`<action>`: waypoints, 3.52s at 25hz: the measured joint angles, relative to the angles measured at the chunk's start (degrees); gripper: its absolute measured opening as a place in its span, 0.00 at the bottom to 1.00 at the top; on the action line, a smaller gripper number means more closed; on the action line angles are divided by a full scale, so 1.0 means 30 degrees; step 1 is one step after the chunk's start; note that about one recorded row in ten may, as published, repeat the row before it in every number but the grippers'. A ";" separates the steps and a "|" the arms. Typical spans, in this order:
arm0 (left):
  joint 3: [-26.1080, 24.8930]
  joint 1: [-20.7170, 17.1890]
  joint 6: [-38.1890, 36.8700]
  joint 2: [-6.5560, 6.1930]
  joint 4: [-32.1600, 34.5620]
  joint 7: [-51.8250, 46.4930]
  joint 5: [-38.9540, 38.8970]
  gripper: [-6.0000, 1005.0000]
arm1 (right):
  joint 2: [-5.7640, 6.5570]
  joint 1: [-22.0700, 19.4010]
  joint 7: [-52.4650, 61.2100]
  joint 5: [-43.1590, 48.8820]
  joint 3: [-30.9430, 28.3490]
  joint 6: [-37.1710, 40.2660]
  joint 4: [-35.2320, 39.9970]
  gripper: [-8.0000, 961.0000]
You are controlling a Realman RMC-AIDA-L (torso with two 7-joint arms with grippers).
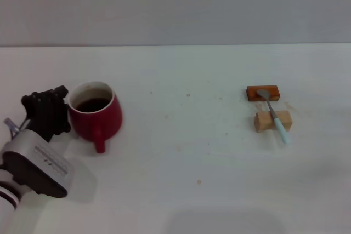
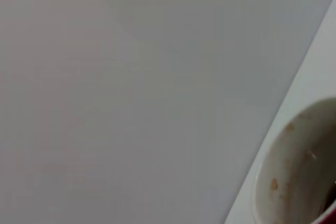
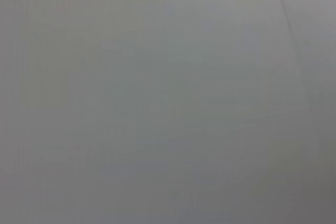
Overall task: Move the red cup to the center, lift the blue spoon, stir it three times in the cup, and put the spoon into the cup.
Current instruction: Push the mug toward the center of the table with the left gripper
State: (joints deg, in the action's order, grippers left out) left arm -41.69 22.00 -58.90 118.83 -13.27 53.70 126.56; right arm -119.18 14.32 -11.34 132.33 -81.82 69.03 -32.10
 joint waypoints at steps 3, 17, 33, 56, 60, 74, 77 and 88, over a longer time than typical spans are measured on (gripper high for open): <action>0.0818 -0.0004 0.0207 0.0018 -0.0643 0.0624 0.0005 0.04 | 0.0000 -0.0155 -0.0002 0.0006 0.0039 0.0015 -0.0147 0.78; 0.2309 0.0049 0.0331 0.0064 -0.2211 0.1262 -0.0002 0.04 | 0.0034 -0.0496 0.0000 0.0041 0.0397 0.0049 -0.0521 0.78; 0.3240 0.0072 0.0474 0.0089 -0.2955 0.1399 0.0002 0.04 | 0.0059 -0.0556 0.0000 0.0041 0.0439 0.0046 -0.0647 0.78; 0.2827 0.0997 0.2708 0.0088 -0.2682 0.3162 -0.0044 0.04 | 0.0027 -0.0696 0.0000 0.0039 0.0700 0.0044 -0.0966 0.79; 0.3067 0.1016 0.2716 0.0088 -0.2856 0.3169 -0.0024 0.04 | 0.0027 -0.0700 -0.0001 0.0038 0.0702 0.0044 -0.0966 0.79; 0.3922 0.0973 0.2958 0.0089 -0.3927 0.3193 0.0001 0.04 | 0.0026 -0.0653 -0.0001 0.0039 0.0723 0.0045 -0.0991 0.78; 0.4061 0.0962 0.3086 0.0088 -0.4151 0.3194 0.0002 0.04 | 0.0027 -0.0648 0.0000 0.0039 0.0728 0.0045 -0.0992 0.78; 0.4577 0.0758 0.3293 0.0089 -0.4809 0.3194 -0.0035 0.04 | 0.0027 -0.0688 -0.0001 0.0039 0.0970 0.0043 -0.0990 0.78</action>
State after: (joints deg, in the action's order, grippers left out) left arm -27.96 24.28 -49.03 119.09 -27.70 63.29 126.46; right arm -119.10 12.25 -11.34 132.45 -78.91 69.16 -35.07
